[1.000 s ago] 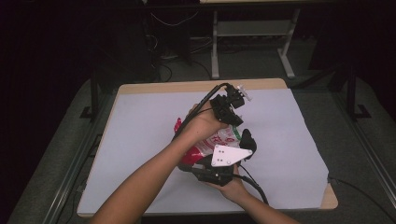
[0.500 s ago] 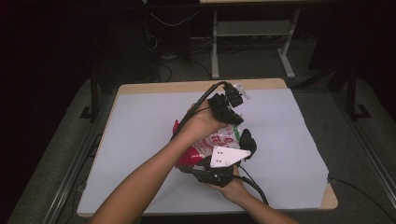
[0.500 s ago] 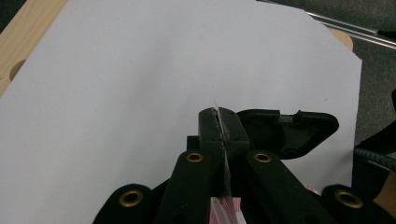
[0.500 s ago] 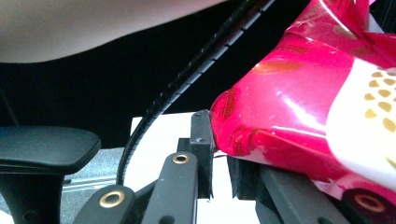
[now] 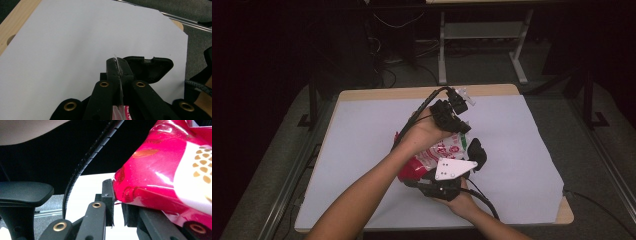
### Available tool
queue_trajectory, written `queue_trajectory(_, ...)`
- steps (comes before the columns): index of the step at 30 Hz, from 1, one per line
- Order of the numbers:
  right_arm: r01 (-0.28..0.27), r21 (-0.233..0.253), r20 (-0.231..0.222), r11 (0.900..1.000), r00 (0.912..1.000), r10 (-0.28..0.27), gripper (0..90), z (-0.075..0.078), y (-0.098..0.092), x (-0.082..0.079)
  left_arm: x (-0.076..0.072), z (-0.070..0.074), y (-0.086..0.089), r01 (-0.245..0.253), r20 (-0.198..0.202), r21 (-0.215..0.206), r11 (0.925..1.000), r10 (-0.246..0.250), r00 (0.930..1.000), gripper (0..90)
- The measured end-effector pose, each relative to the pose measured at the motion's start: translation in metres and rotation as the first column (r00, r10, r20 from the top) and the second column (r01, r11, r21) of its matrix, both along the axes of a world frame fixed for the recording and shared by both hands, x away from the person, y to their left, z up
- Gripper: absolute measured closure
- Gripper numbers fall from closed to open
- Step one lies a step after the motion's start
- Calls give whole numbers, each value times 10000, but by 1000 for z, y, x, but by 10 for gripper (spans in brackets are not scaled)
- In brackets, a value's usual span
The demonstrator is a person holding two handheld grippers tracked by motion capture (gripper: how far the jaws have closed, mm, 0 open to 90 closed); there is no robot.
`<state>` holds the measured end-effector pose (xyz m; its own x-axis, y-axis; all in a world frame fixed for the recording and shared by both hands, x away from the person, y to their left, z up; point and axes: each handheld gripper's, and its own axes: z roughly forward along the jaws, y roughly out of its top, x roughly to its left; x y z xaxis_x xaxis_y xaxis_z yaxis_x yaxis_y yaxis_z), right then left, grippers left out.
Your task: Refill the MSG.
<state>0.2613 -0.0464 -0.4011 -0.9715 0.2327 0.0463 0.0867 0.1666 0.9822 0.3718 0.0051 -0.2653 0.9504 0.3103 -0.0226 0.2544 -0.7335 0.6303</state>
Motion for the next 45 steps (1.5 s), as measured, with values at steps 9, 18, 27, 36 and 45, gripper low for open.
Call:
queue_trajectory(9, 108, -315, -36, 9994, 9999, -109, 812, -3, 2, 1, 1, 3, 12, 10, -164, -606, 9982, -20, 9999, 899)
queue_trajectory(18, 249, -567, -41, 9981, 9997, -252, 811, -8, 4, 0, -4, 13, 25, 370, 54, -1042, 9939, -366, 9993, 899)
queue_trajectory(27, 385, -891, -119, 9953, 9991, -397, 811, -14, 5, -2, -6, 23, 44, 407, 34, -1739, 9839, -407, 9992, 899)
queue_trajectory(36, 694, -1233, -173, 9899, 9972, -721, 812, -17, 7, -3, -9, 30, 59, 362, -4, -2356, 9712, -374, 9993, 899)
queue_trajectory(45, 826, -1382, -257, 9870, 9959, -870, 812, -19, 8, -3, -12, 39, 81, 264, 162, -2975, 9544, -226, 9996, 899)
